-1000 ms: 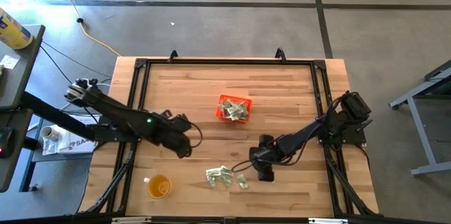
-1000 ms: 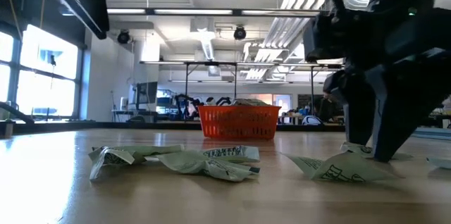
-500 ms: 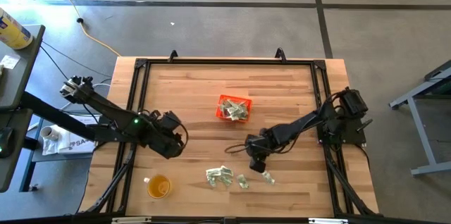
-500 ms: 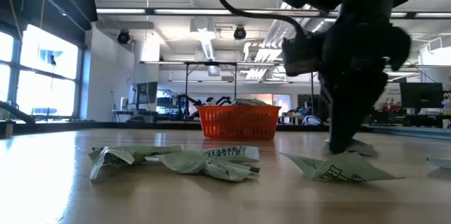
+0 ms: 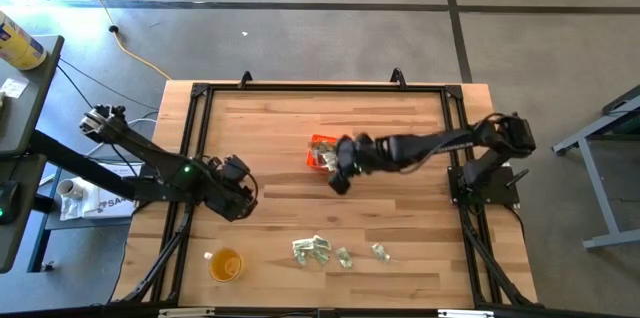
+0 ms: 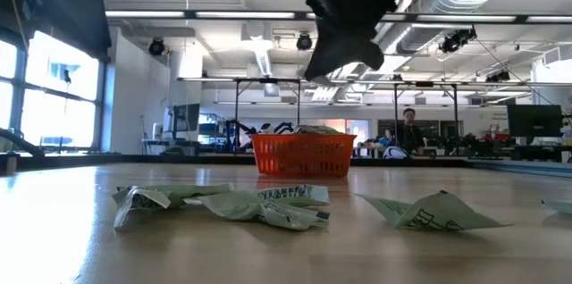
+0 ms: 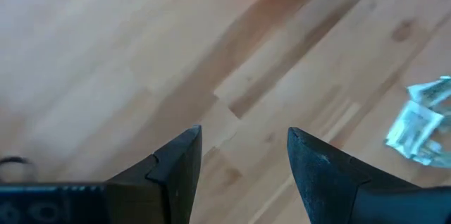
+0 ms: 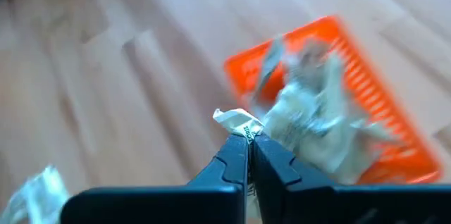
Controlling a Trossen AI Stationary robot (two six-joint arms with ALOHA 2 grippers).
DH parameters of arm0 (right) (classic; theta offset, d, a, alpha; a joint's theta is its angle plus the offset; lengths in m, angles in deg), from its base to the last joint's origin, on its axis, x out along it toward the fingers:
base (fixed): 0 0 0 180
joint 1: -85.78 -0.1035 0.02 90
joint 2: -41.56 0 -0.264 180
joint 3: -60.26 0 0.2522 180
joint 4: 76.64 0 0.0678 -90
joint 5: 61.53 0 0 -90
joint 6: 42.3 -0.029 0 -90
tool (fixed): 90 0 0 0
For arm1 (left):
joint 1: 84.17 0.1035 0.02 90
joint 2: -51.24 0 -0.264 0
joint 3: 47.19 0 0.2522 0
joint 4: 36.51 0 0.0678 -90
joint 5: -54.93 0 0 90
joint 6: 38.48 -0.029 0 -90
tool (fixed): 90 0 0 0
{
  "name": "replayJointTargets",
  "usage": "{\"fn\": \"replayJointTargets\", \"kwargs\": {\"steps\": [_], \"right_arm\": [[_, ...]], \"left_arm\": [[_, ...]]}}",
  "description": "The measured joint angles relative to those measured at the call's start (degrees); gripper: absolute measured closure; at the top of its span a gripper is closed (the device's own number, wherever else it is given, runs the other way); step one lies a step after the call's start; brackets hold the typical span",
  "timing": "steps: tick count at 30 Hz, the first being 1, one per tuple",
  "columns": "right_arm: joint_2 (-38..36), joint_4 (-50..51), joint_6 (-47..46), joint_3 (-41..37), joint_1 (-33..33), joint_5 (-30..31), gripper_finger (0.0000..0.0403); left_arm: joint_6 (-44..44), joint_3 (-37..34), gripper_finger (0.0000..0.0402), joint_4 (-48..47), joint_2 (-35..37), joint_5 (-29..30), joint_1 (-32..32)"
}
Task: Pick and place Stevia / Truvia into bins
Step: Put the stevia packet into the basket, then adjust the stevia packets in the basket
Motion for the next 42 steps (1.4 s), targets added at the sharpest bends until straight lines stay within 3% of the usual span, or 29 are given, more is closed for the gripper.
{"fn": "replayJointTargets", "kwargs": {"steps": [5,11,17,21,24,27,34,42], "right_arm": [[2.4,0.0,1.7,1.9,6.6,-3.4,0.0381],[2.8,-1.3,2.0,2.1,10.2,-4.1,0.0286],[2.8,-0.7,1.8,2.1,11.4,-9.3,0.0193],[2.8,-0.4,2.4,2.1,9.9,-7.9,0.0176],[2.8,0.1,1.7,2.1,9.0,-3.9,0.0189],[2.8,0.0,0.9,2.2,9.0,-2.3,0.0227],[3.0,1.9,1.0,2.2,9.0,-6.6,0.0382],[8.1,1.6,-2.3,2.2,9.0,-9.5,0.0384]], "left_arm": [[1.0,-8.1,0.0158,13.7,2.0,-4.4,0.0],[-3.5,-14.3,0.0158,30.9,2.1,-10.3,0.0],[-6.6,-16.2,0.0158,34.2,2.2,-10.5,0.0],[-6.5,-16.4,0.0158,34.1,2.2,-10.5,0.0],[-6.5,-16.4,0.0158,34.1,2.2,-10.1,0.0],[-6.5,-16.4,0.0158,34.1,2.2,-9.2,0.0],[-6.5,-16.4,0.0158,34.1,2.1,-8.9,0.0],[-6.5,-16.4,0.0158,34.1,2.1,-8.3,0.0]]}}
